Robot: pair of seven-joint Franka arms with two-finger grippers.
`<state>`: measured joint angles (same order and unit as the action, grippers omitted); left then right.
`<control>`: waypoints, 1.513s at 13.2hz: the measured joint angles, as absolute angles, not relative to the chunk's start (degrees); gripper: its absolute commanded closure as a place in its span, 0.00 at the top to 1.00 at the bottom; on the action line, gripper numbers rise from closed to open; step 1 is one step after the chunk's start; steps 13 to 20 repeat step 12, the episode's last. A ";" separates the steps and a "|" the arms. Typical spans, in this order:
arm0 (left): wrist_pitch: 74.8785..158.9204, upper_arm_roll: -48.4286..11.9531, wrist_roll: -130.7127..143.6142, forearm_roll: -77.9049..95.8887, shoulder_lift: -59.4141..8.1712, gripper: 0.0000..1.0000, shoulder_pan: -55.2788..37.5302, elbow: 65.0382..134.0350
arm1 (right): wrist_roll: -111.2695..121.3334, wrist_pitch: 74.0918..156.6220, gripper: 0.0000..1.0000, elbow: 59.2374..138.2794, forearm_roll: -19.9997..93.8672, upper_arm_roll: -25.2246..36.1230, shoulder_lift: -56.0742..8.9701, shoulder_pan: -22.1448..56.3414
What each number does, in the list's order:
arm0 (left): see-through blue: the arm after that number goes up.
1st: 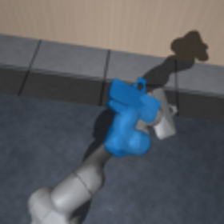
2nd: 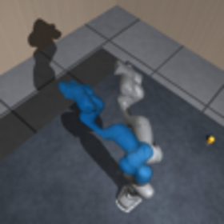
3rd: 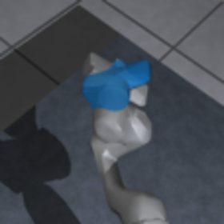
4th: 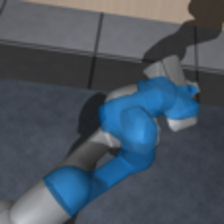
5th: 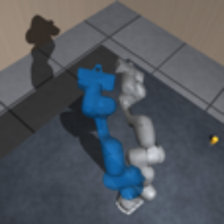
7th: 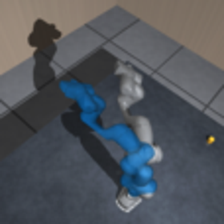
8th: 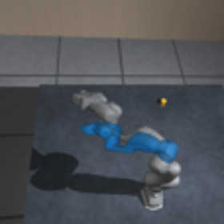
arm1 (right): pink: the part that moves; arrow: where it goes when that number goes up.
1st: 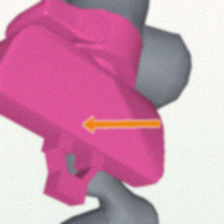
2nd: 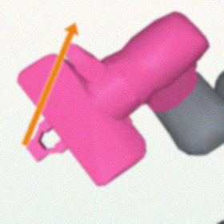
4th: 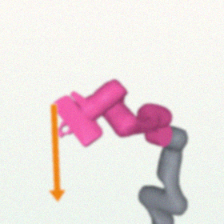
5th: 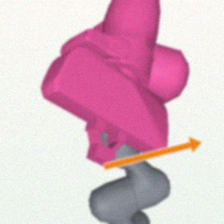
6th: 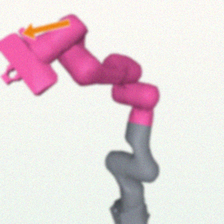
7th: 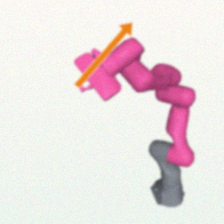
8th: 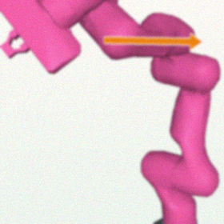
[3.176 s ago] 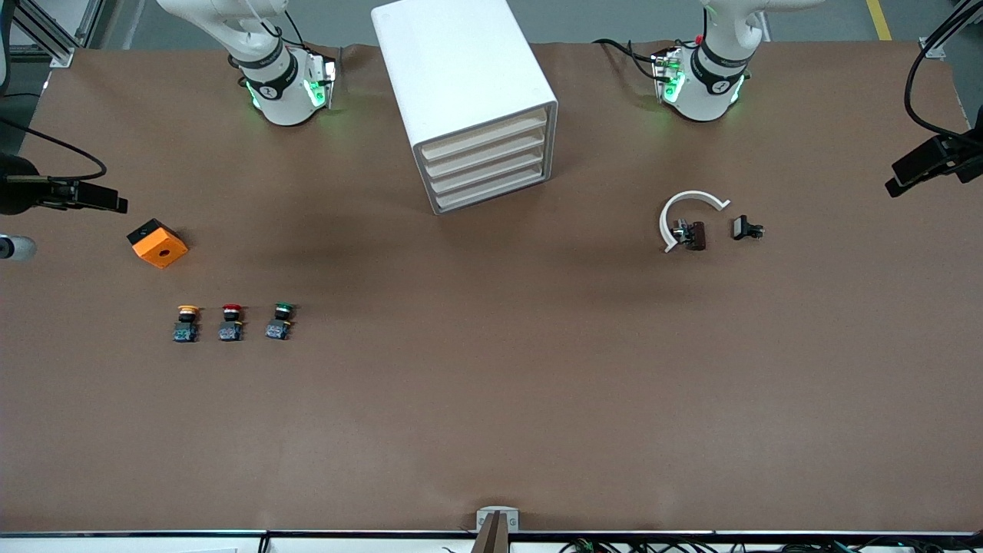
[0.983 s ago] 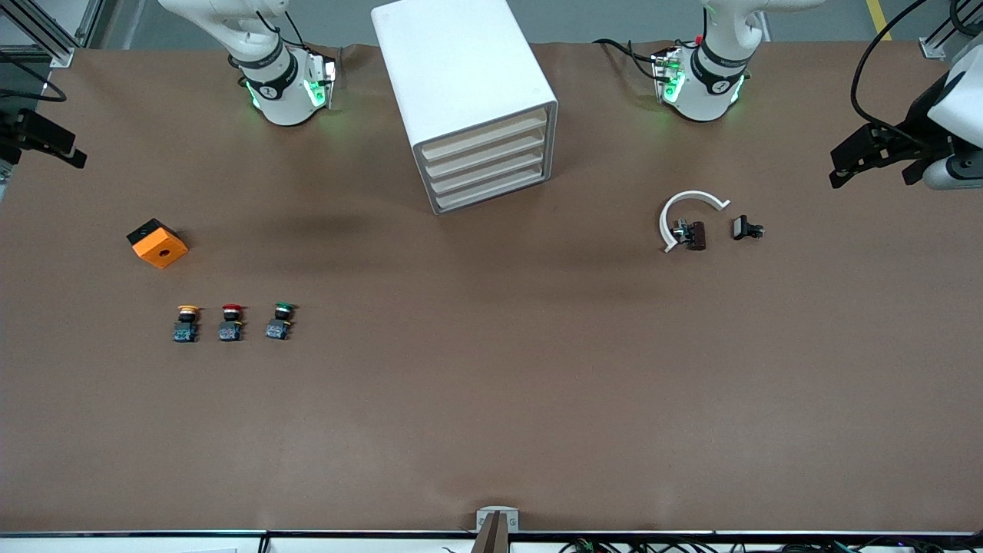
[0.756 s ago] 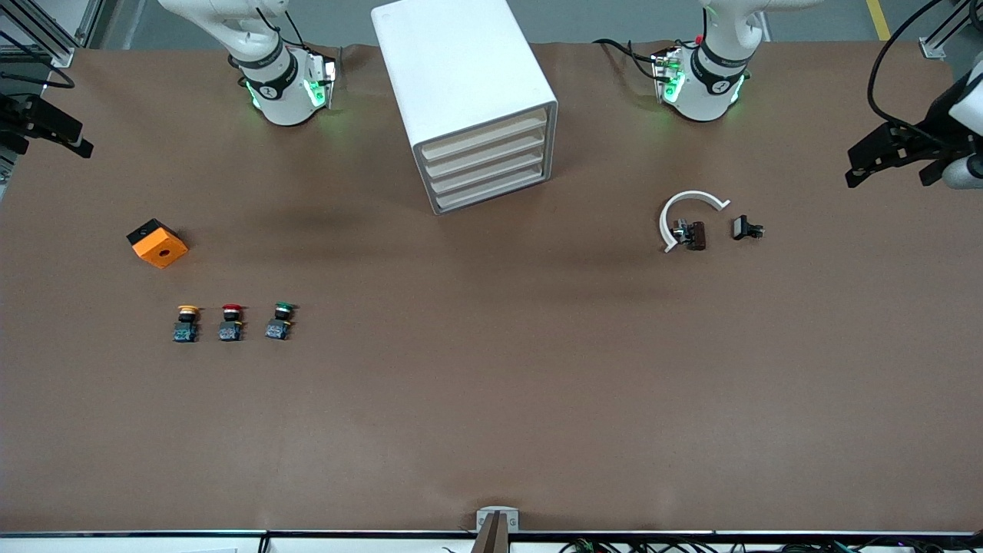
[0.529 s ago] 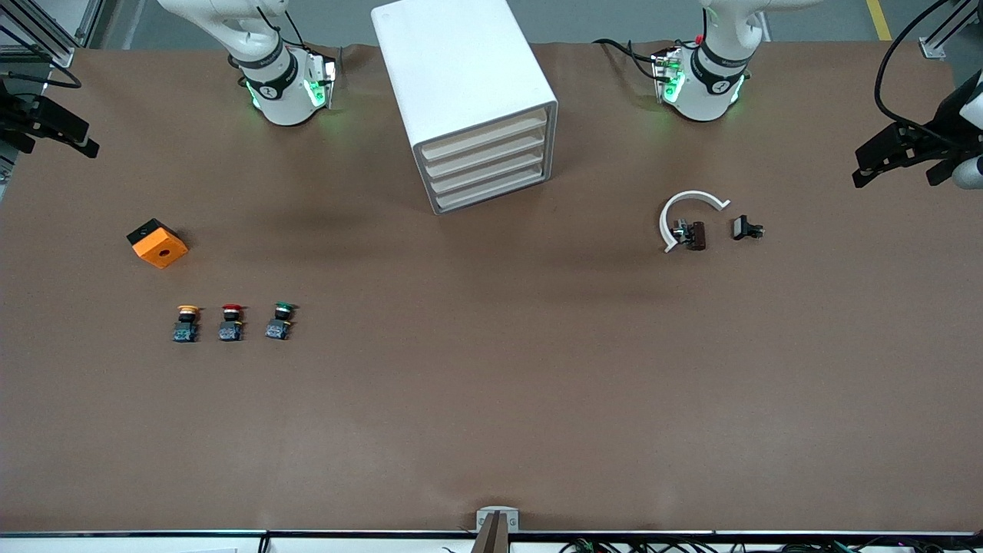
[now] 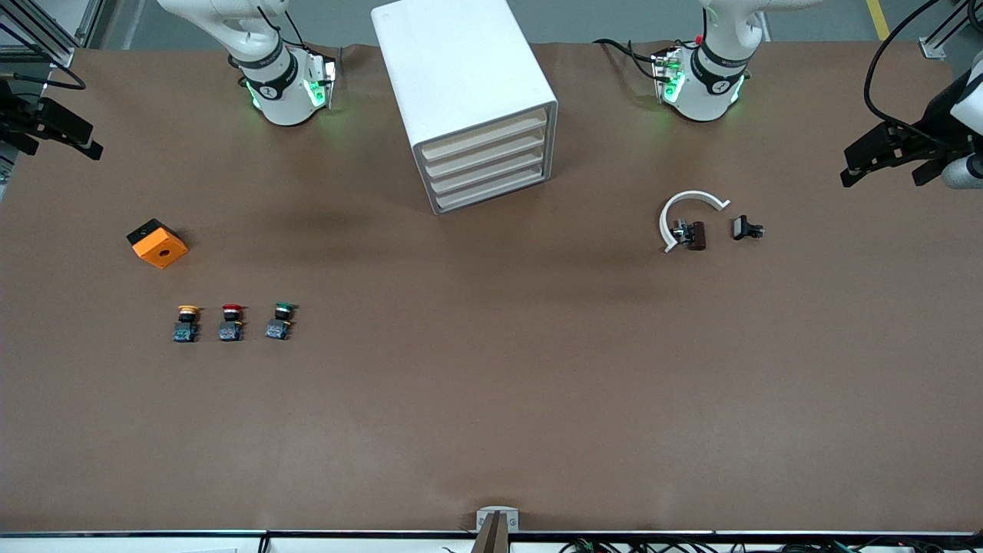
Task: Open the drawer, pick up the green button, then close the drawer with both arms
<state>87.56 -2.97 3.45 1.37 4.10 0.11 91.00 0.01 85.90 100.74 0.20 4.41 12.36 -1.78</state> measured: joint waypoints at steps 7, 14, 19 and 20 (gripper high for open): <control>87.48 -2.97 3.45 1.52 4.09 1.00 0.08 91.15 | 0.03 86.08 1.00 100.51 1.09 4.41 12.36 -1.78; 87.48 -2.97 3.45 1.47 3.70 1.00 0.10 91.22 | 1.80 86.08 1.00 100.24 1.52 4.03 12.36 -1.77; 87.48 -2.97 3.45 1.47 3.70 1.00 0.10 91.22 | 1.80 86.08 1.00 100.24 1.52 4.03 12.36 -1.77; 87.48 -2.97 3.45 1.47 3.70 1.00 0.10 91.22 | 1.80 86.08 1.00 100.24 1.52 4.03 12.36 -1.77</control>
